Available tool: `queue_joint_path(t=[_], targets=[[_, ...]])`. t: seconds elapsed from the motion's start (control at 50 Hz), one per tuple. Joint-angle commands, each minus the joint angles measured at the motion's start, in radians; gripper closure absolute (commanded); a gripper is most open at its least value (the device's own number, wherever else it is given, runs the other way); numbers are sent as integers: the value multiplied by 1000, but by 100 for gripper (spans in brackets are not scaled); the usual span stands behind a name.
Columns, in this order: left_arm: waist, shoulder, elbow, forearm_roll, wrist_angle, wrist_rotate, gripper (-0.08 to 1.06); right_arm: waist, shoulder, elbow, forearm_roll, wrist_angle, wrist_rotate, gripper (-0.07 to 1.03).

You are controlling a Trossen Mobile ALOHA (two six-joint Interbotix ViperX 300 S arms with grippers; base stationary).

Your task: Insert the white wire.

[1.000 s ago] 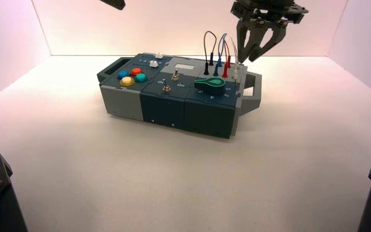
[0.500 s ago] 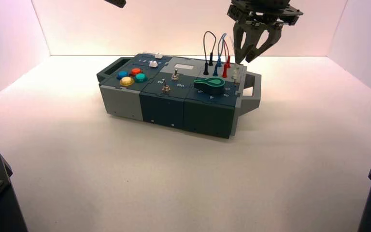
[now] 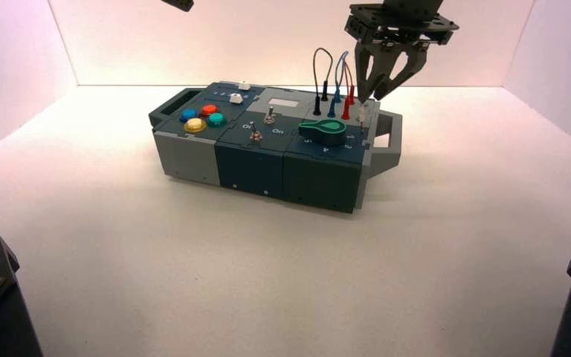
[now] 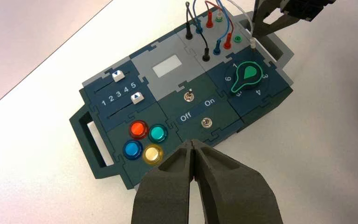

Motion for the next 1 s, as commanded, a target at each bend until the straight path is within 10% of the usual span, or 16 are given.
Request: queue_joint_path(t=[0.02, 1.0], targets=[[-2, -11, -12, 0, -9, 5, 101, 5, -9, -29, 5, -5, -6, 53], [-2, -14, -11, 2, -11, 5, 101, 5, 41, -57, 5, -2, -5, 54]])
